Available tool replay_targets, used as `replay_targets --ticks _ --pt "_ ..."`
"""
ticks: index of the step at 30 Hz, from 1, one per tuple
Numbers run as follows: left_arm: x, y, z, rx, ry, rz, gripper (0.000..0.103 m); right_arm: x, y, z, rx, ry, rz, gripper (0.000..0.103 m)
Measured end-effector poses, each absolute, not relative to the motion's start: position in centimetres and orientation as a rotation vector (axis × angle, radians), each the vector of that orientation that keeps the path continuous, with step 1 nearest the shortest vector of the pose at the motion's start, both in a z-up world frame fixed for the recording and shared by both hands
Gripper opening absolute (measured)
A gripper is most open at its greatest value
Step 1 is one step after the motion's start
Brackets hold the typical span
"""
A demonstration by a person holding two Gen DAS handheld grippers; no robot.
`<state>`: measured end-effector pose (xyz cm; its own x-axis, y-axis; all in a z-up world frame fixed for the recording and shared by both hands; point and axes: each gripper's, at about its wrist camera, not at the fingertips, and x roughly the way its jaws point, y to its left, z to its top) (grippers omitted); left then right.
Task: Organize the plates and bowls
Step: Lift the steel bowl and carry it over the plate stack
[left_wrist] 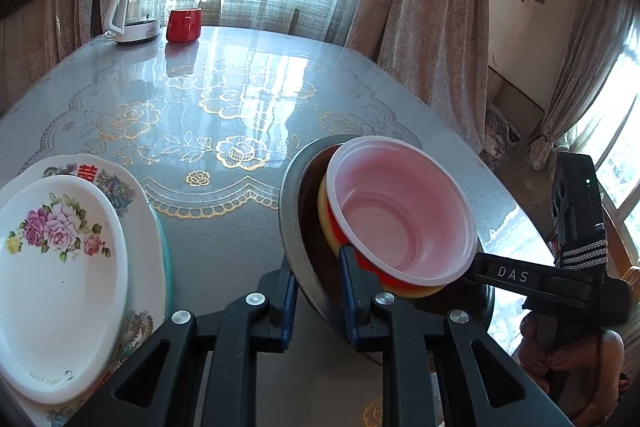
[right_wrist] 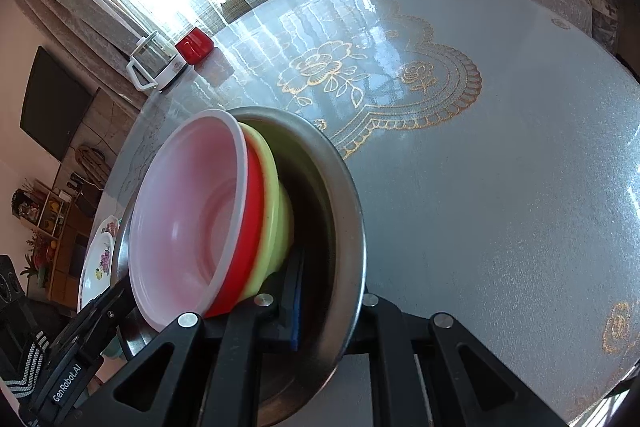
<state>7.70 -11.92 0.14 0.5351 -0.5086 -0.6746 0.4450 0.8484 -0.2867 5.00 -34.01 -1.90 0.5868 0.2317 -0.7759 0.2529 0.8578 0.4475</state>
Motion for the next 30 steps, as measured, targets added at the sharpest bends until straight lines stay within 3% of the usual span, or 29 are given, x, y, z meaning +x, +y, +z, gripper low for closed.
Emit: replay_targets --ticks 30 --pt "6.1 -3.8 5.0 -0.167 0.655 -0.444 0.021 7.6 -26.5 3.6 0.429 0.903 0.131 0.01"
